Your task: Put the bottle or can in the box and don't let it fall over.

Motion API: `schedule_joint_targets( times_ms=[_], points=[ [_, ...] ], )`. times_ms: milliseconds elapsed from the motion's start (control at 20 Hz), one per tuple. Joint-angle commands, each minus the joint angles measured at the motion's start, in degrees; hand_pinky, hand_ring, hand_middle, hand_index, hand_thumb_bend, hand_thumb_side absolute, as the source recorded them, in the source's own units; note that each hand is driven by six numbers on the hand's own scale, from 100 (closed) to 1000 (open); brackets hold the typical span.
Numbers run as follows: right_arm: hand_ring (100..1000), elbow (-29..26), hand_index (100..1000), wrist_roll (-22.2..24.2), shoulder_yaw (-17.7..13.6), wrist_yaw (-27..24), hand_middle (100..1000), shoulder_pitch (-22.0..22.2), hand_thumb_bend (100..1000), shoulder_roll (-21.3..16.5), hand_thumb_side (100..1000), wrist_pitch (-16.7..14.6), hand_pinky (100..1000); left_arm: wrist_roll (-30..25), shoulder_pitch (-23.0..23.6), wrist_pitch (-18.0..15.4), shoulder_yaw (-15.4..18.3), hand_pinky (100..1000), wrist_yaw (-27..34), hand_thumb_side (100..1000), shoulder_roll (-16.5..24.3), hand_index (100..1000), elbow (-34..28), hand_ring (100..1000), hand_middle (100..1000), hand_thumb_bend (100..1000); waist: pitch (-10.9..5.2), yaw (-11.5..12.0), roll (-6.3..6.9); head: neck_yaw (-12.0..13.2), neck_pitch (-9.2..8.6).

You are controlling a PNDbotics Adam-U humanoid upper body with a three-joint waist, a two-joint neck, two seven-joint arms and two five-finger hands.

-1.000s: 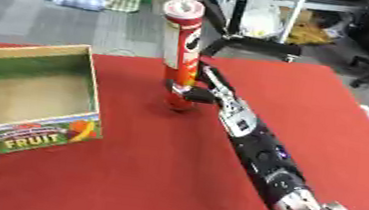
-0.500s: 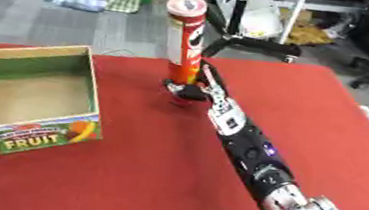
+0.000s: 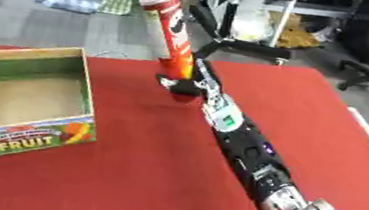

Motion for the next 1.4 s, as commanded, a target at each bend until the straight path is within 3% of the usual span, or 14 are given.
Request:
schedule_joint_targets(
  times_ms=[50, 350, 550, 750, 1050, 1100, 1150, 1200, 1300, 1400],
  points=[
    [545, -5.02, 178, 2.03, 0.54, -3.50, 191, -1.90, 100, -2.58, 100, 1.06, 790, -3.18, 0.28, -0.67, 1.29, 811, 0.01, 838, 0.03, 847, -1.83, 675, 687, 185, -2.25, 0.33, -0.70, -0.18, 0.37],
    [555, -7.23, 186, 5.65, 3.01, -4.25, 200, -5.19, 100, -1.67, 100, 2.07, 803, -5.17, 0.92, -0.58, 2.40, 812, 0.64, 864, -1.67, 848, -2.91, 676, 686, 166, -3.21, 2.19, -1.06, -1.35, 0.95],
    [568, -7.69, 194, 9.73, 5.08, -0.90, 209, -7.04, 100, 0.12, 100, 0.70, 815, -5.36, 0.72, -0.42, 2.62, 813, 1.11, 840, -2.47, 849, -3.38, 677, 686, 179, -3.40, 3.58, -1.26, -2.45, 0.97],
    [645, -7.71, 289, 15.41, 7.03, 5.16, 299, -7.43, 100, 1.97, 100, -2.69, 852, -6.05, 0.86, -0.59, 2.62, 815, 0.98, 846, -3.06, 852, -3.31, 680, 691, 175, -3.36, 4.39, -1.49, -2.77, 1.06],
    [765, -4.32, 574, 19.40, 7.30, 15.16, 532, -7.40, 100, 4.35, 100, -7.94, 893, -6.81, 0.63, -0.76, 2.44, 816, 0.93, 849, -3.92, 851, -2.85, 680, 689, 170, -3.30, 5.32, -1.99, -3.24, 0.81],
    [783, -3.83, 658, 18.97, 7.11, 16.79, 601, -7.36, 100, 4.50, 186, -8.66, 898, -6.88, 0.60, -0.77, 2.40, 816, 0.92, 849, -3.99, 851, -2.78, 680, 689, 169, -3.30, 5.40, -2.04, -3.28, 0.77],
    [808, -3.48, 766, 18.35, 6.97, 18.38, 704, -7.32, 122, 4.56, 343, -9.29, 909, -6.93, 0.58, -0.78, 2.37, 816, 0.89, 850, -4.04, 851, -2.72, 680, 689, 170, -3.30, 5.45, -2.11, -3.30, 0.72],
    [832, -3.24, 863, 17.53, 6.84, 19.93, 780, -7.31, 271, 4.58, 450, -9.78, 919, -6.95, 0.57, -0.76, 2.36, 815, 0.85, 850, -4.09, 850, -2.66, 679, 688, 169, -3.31, 5.49, -2.18, -3.31, 0.70],
    [867, -3.17, 951, 15.10, 6.59, 23.66, 864, -7.29, 390, 4.39, 503, -10.50, 938, -6.87, 0.54, -0.60, 2.34, 815, 0.79, 851, -4.19, 851, -2.44, 678, 685, 168, -3.36, 5.53, -2.33, -3.24, 0.64],
    [901, -3.32, 987, 12.05, 6.43, 27.99, 927, -7.20, 454, 4.24, 505, -10.71, 957, -6.89, 0.52, -0.58, 2.27, 815, 0.72, 852, -4.29, 851, -2.30, 679, 685, 167, -3.39, 5.54, -2.45, -3.21, 0.51]
  ],
)
